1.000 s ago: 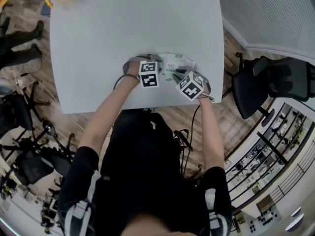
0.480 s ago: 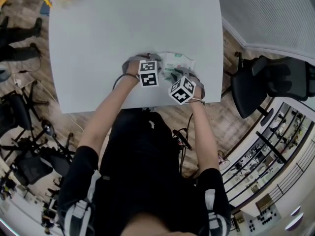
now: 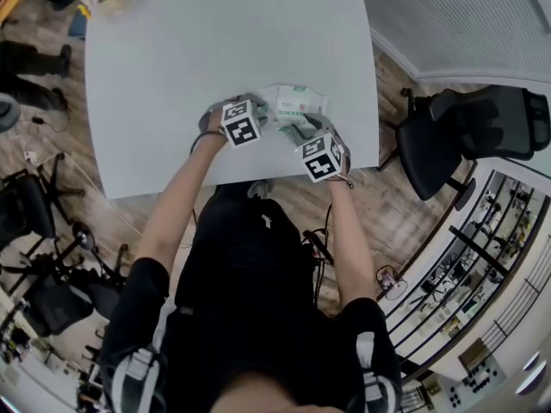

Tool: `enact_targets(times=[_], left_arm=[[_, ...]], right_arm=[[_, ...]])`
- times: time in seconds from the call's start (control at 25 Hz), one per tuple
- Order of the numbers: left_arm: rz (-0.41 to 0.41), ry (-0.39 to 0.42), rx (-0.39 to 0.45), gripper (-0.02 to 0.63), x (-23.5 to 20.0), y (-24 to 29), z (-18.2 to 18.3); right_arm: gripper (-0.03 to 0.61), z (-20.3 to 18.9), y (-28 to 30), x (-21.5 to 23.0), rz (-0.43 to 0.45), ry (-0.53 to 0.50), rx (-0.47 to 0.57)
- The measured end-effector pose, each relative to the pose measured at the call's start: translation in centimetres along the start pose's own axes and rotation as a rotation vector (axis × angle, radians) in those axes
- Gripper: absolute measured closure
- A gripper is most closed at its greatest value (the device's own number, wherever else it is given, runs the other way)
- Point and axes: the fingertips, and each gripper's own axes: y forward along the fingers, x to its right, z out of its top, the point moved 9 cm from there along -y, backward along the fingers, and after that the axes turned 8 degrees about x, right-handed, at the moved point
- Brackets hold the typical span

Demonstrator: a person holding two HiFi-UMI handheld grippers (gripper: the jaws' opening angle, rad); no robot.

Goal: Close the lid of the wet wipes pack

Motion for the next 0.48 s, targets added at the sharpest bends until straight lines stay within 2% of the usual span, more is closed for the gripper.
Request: enact_targets(times=[0.08,0.16,0.32,0.48], left_arm=[[0.025,-0.063,0.047,0.493,1.6,-1.6,0.1],[0.083,-0.125,0.133,0.532,3.4,-3.9,0.5],[0.219,-0.227,0.379,0.562,8.9,-10.0,2.1],[0.313,-0.266,0.594,0.568,16.2,-15.5,3.8]], right_arm=[[0.412,-0.1,-2.5,-0.6,-0.045,0.070,0.072],[0.416,-0.3,-5.2,-1.3,-0.082,0.128,0.136],[0.436,-0.6,-10.9,-3.5,-0.165,0.228,0.289],[0.454,-1.3,-17.2,-6.4,-0.237,0.365,0.442]])
